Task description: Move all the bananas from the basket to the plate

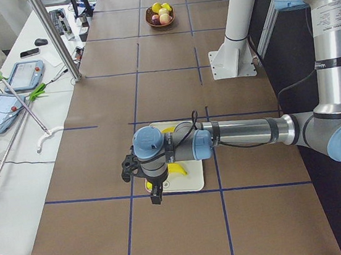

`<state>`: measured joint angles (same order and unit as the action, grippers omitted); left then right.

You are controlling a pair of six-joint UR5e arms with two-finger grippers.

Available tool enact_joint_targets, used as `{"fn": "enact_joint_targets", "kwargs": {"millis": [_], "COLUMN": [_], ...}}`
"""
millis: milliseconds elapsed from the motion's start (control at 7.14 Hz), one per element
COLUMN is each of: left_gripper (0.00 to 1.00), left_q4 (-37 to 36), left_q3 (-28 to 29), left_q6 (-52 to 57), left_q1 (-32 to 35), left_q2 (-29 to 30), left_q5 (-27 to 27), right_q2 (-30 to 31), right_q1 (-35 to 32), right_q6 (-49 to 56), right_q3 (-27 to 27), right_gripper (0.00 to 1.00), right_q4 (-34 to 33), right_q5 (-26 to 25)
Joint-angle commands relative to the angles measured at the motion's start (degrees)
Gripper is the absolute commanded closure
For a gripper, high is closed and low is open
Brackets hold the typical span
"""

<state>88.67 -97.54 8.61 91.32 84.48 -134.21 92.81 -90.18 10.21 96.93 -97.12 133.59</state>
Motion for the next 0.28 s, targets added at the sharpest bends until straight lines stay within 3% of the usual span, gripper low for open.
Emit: {"fn": "enact_joint_targets", "kwargs": {"millis": [0, 140], "left_gripper": [0.00, 0.00], "left_q4": [0.01, -0.08], "left_q3": [-0.02, -0.02], "left_q6": [0.00, 0.00], "left_q1": [0.00, -0.09], "left_q2": [-0.02, -0.02], "left_q5": [0.00, 0.00], "right_q2": [0.00, 0.00], "right_q1": [0.01, 0.01], "right_q6": [-0.01, -0.01], "right_q3": [0.02, -0.07], "right_gripper": [0.00, 0.00], "right_q4": [0.00, 0.00], "right_q5": [0.00, 0.00]}}
